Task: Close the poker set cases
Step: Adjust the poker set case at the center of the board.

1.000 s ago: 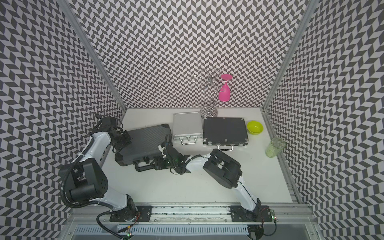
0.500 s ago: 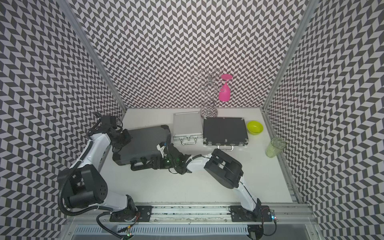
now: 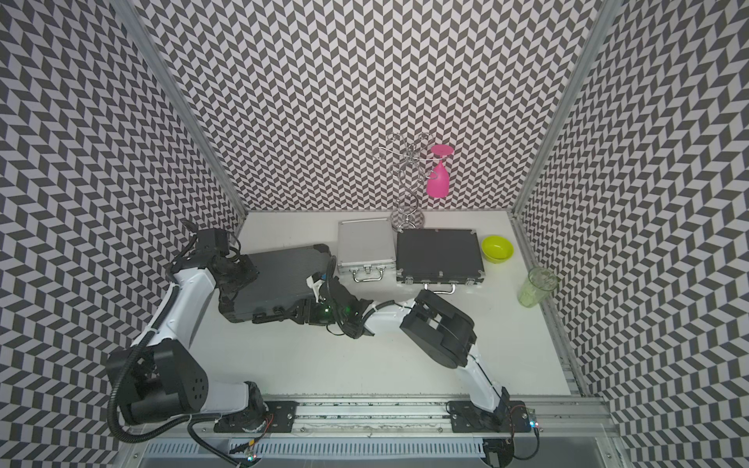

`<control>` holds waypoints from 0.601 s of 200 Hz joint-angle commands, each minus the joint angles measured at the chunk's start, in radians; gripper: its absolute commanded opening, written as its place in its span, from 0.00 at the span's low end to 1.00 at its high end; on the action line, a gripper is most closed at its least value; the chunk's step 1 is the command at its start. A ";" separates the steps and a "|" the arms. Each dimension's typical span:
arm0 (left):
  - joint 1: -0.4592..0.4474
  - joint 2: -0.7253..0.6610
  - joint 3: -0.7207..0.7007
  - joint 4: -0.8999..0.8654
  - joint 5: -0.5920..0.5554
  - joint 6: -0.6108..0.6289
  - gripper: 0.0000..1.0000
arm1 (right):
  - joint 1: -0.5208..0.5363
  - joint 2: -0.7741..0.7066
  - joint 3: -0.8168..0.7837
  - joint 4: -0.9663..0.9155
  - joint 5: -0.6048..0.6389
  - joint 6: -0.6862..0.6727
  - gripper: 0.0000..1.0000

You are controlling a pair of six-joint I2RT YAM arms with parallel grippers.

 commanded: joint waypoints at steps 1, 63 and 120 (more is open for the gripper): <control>-0.034 -0.071 -0.020 -0.014 -0.043 0.006 0.31 | 0.014 -0.057 0.050 0.150 0.009 0.033 0.65; -0.050 -0.159 -0.102 -0.048 0.016 -0.016 0.53 | 0.004 -0.044 0.055 0.133 0.036 0.057 0.65; -0.064 -0.227 -0.111 -0.081 0.035 -0.006 0.56 | -0.001 -0.025 0.070 0.071 0.068 0.037 0.65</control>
